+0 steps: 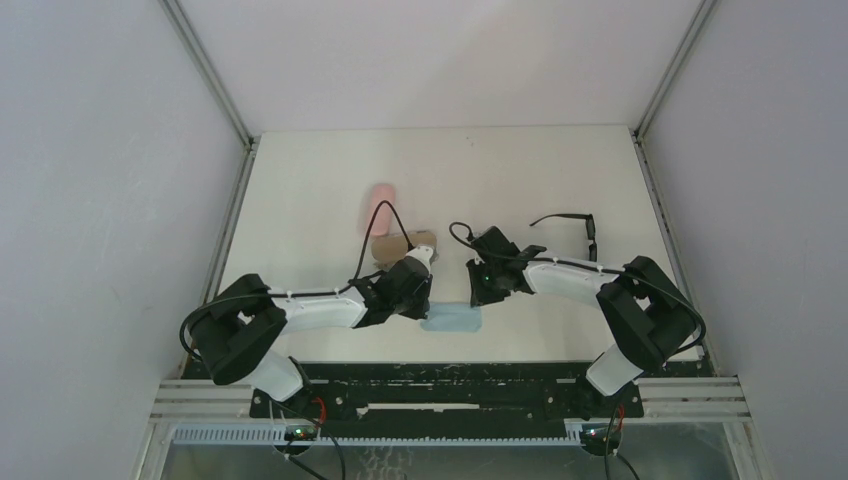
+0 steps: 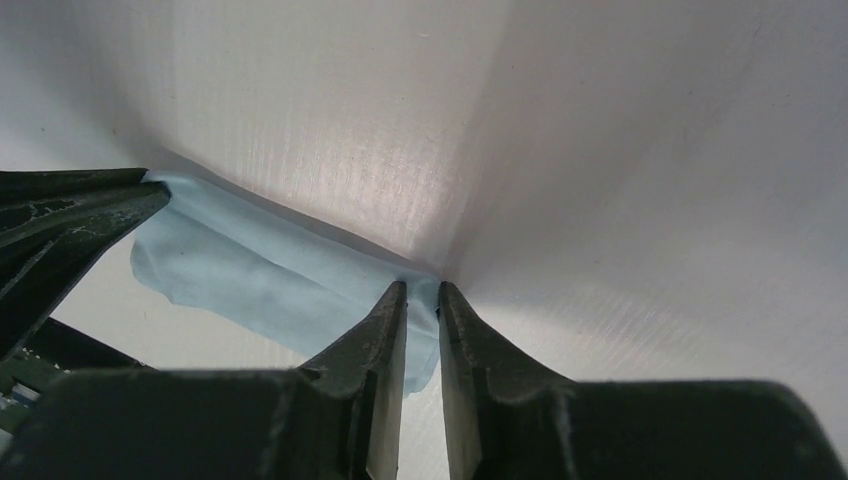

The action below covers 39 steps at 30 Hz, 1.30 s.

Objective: Organize the sunglasses
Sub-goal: Pick up the glasses cleaning cloth from the center of the board.

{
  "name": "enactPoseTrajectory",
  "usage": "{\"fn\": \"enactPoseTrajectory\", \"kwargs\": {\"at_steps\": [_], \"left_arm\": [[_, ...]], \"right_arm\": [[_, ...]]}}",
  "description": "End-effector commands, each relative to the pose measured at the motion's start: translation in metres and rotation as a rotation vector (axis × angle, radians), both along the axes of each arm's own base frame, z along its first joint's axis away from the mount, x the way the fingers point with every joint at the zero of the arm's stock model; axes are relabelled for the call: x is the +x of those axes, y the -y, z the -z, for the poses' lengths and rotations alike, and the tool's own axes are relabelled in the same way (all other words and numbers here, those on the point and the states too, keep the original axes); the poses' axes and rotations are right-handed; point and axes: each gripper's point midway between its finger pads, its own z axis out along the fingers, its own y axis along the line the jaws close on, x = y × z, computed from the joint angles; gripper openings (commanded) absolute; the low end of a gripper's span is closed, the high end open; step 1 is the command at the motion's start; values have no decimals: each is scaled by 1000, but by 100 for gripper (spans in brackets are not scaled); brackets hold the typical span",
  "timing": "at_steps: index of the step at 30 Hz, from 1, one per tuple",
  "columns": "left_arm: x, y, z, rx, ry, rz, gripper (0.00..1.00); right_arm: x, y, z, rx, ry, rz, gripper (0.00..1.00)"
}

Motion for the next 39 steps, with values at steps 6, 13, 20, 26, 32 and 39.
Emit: {"fn": "enactPoseTrajectory", "kwargs": {"at_steps": [6, 13, 20, 26, 32, 39], "left_arm": [[2, 10, -10, -30, 20, 31, 0], [3, 9, -18, -50, 36, 17, 0], [6, 3, -35, -74, 78, -19, 0], [9, -9, -47, -84, 119, -67, 0], [14, -23, -63, -93, 162, -119, 0], [30, -47, -81, -111, 218, -211, 0]], "right_arm": [[-14, 9, 9, -56, -48, -37, 8], [-4, 5, 0, -35, 9, -27, 0], [7, -16, -25, 72, 101, -59, 0], [14, -28, -44, 135, 157, -53, 0], [27, -38, -68, 177, 224, -47, 0], [50, -58, -98, 213, 287, -66, 0]]}}
